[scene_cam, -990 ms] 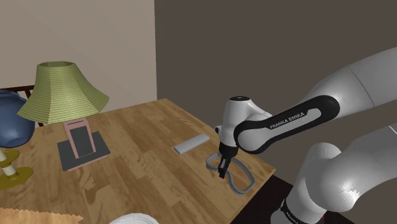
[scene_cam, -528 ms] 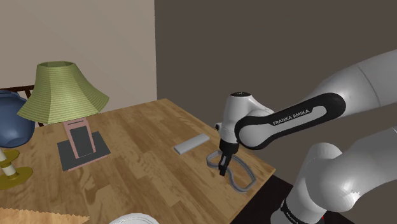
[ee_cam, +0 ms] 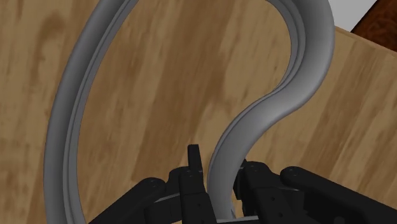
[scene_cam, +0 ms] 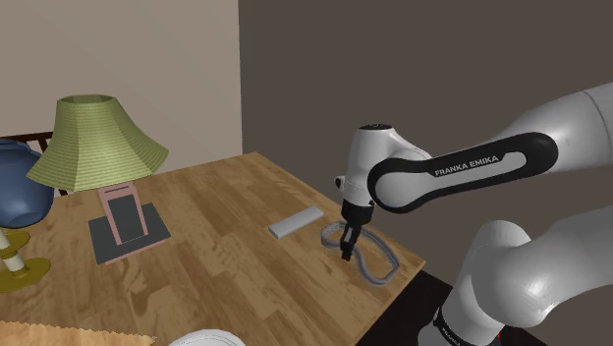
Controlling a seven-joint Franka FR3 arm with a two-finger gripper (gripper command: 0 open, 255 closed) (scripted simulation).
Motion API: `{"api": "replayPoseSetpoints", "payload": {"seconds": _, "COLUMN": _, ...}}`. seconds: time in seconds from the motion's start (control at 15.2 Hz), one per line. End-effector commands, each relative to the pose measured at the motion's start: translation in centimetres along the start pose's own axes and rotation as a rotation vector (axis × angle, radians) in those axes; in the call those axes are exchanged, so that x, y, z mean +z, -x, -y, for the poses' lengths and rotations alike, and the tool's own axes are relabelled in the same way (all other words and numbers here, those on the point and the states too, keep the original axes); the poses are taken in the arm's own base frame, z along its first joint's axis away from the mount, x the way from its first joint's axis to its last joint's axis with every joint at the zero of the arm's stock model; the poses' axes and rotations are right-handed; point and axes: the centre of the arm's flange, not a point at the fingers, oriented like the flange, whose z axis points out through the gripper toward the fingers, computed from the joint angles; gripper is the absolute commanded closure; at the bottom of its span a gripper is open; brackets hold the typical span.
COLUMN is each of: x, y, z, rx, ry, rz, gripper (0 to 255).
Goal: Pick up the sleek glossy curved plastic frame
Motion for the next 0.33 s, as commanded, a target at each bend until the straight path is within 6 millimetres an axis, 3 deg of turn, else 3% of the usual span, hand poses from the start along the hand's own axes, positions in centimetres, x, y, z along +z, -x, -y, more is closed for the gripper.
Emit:
{"api": "replayPoseSetpoints", "payload": {"seconds": 0.0, "x": -1.0, "y": 0.1, "z": 0.2, "rx": 0.000, "ry": 0.000, "rz": 0.001, "gripper": 255}}
{"api": "replayPoseSetpoints", "payload": {"seconds": 0.26, "x": -2.1, "y": 0.1, "z": 0.3, "rx": 0.000, "ry": 0.000, "rz": 0.001, "gripper": 255}}
